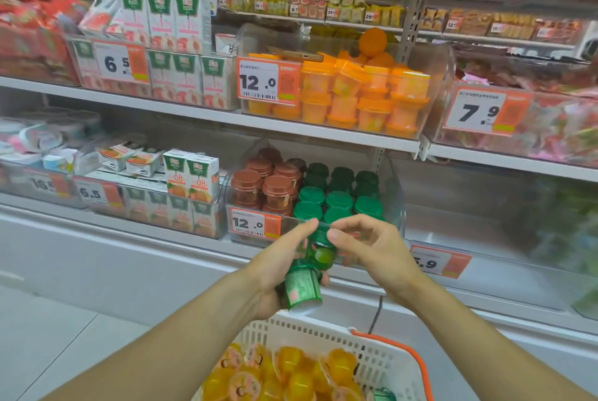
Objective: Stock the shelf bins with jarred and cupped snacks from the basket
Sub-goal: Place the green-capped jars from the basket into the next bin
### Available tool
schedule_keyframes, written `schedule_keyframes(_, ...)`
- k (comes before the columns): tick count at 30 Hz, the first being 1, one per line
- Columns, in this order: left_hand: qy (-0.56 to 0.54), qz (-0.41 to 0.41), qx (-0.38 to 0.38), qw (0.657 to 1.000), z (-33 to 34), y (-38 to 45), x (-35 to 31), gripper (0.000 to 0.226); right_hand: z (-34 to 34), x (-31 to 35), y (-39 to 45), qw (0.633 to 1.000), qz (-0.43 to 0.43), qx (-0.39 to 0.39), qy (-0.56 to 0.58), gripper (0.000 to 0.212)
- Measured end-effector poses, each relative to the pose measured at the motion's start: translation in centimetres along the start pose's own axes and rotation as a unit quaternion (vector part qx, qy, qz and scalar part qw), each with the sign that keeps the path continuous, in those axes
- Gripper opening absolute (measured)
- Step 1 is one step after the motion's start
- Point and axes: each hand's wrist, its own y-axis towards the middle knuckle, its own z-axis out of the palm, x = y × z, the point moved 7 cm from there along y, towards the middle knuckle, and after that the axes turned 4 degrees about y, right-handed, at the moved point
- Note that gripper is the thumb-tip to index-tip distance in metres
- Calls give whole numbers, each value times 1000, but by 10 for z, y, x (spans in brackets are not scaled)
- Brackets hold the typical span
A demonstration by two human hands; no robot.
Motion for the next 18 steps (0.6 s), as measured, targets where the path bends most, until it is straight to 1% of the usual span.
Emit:
schedule_keyframes(1, -14, -5, -13, 1000, -2, 0, 1, 51, -2, 3, 3, 1000, -10, -17, -5, 28)
schedule_keyframes(3, -42, -11, -40, 998, -8, 3, 2, 41, -10, 11, 15, 996, -40, -82, -19, 18)
schedule_keyframes(5, -42, -20, -58, 997, -16, 9, 4, 31, -20, 16, 39, 986, -52, -154, -31, 17)
schedule_keyframes(7, -48, -25, -75, 996, -25, 16, 5, 23, -26, 16, 70, 979, -54, -188, -57, 20)
schedule_keyframes(10, -57, -53, -82, 994, -29, 25, 8, 24, -25, 11, 119, 970, -61, -198, -129, 26)
schedule_keyframes(14, -8, -105, -44, 994, -29, 38, 14, 32, -17, 0, 166, 958, -43, -206, -195, 29)
schedule_keyframes(18, 30, -100, -5, 994, -26, 44, 9, 30, -13, -14, 188, 952, -15, -198, -234, 27)
